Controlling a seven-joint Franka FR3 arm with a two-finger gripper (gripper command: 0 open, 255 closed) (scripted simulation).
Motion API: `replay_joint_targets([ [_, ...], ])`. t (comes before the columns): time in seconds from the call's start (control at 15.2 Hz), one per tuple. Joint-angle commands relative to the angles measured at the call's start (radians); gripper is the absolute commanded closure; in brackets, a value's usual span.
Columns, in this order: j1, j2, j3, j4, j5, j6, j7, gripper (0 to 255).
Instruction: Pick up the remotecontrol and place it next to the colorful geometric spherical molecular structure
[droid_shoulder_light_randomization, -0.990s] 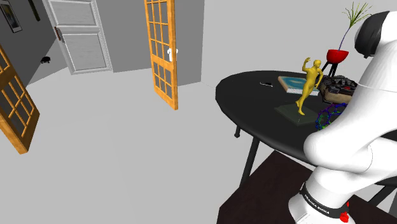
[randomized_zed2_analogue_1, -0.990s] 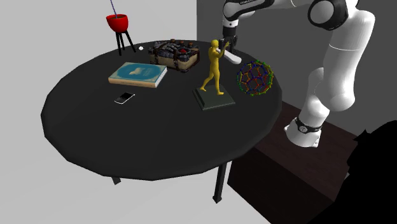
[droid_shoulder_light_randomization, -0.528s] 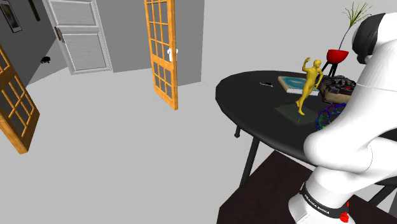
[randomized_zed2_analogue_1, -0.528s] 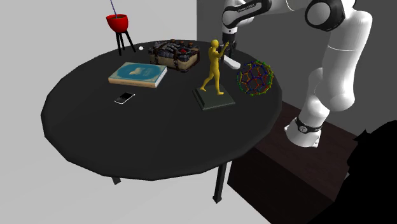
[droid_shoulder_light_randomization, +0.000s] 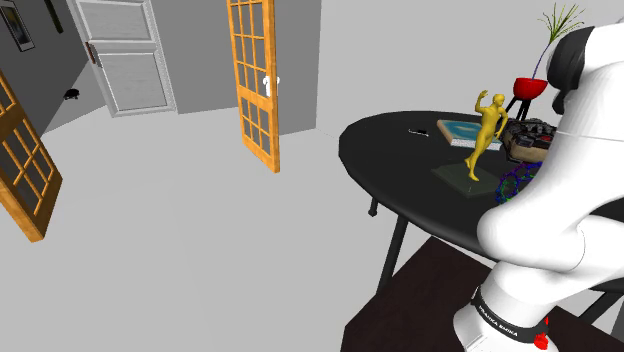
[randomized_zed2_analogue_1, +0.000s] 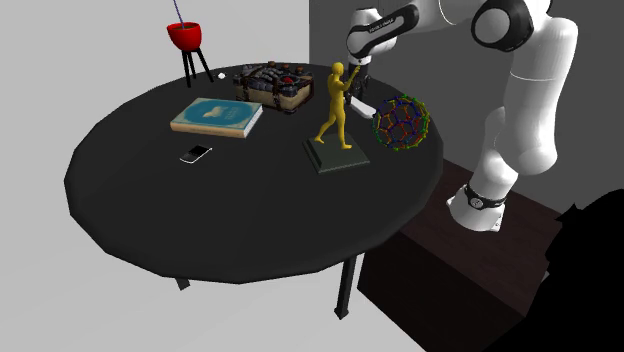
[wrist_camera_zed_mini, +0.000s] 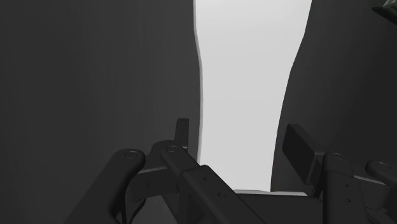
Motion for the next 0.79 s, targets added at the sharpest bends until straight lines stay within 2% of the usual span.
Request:
replay_joint_targets([
  [0.0, -0.004, 0.014, 0.004, -0.013, 0.013, 0.024, -0.009, 255],
  [0.46, -0.02, 0.069, 0.022, -0.051, 0.064, 0.101, -0.044, 255],
  [0.73, -0.021, 0.07, 0.023, -0.052, 0.065, 0.103, -0.044, 255],
])
